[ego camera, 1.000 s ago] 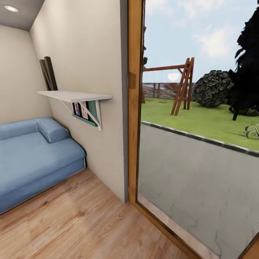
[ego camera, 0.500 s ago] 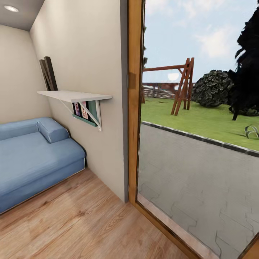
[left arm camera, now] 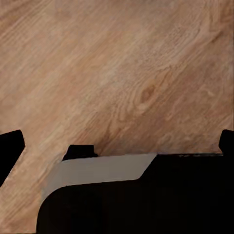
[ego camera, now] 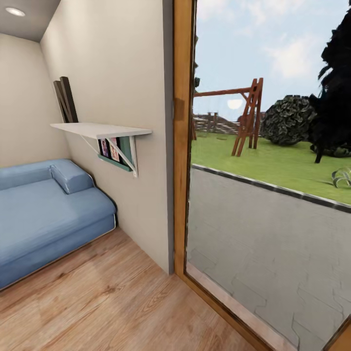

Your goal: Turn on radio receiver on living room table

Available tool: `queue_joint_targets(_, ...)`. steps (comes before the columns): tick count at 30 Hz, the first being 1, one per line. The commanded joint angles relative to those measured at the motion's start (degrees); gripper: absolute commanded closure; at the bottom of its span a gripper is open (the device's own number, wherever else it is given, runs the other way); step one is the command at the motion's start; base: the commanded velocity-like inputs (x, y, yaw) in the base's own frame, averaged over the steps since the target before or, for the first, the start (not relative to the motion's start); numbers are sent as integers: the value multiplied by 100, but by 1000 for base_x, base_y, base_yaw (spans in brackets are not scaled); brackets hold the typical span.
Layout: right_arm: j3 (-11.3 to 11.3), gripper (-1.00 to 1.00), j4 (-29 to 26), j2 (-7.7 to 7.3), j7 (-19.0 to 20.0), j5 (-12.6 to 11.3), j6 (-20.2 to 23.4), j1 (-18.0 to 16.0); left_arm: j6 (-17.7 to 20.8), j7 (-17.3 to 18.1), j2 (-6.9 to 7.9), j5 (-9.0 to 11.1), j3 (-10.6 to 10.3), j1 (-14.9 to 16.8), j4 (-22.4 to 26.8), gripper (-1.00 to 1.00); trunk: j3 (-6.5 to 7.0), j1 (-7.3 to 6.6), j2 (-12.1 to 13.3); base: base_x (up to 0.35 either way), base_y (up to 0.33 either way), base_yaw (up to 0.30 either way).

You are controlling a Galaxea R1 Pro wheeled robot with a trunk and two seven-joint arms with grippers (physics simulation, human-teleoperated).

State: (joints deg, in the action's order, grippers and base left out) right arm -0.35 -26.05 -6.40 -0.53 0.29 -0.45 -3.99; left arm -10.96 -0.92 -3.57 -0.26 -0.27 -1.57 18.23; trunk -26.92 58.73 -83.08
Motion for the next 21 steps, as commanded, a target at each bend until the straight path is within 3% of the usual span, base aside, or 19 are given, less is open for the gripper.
queue_joint_targets(1,0,-100,-202,-29,-6,12,13,-1,86,-73,27,0,2,-1,255,-100,0,0,0,0,0,0)
queue_joint_targets(2,-2,-100,-504,-114,-13,29,27,-3,489,-302,56,3,6,-1,763,-100,0,0,0,0,0,0)
queue_joint_targets(5,-8,-100,-688,-279,-10,38,28,-24,1442,-627,75,11,9,3,1628,-100,0,0,0,0,0,0)
queue_joint_targets(7,-9,-100,-718,-344,-9,31,10,-34,1781,-673,66,35,9,6,1990,-100,0,0,0,0,0,0)
queue_joint_targets(11,-6,-100,-725,-373,-4,41,-12,-39,1865,-683,11,50,1,8,2132,-100,0,0,0,0,0,0)
queue_joint_targets(21,7,-100,-726,-372,43,50,-17,-40,1690,-578,52,43,13,8,2140,-100,0,0,0,0,0,0)
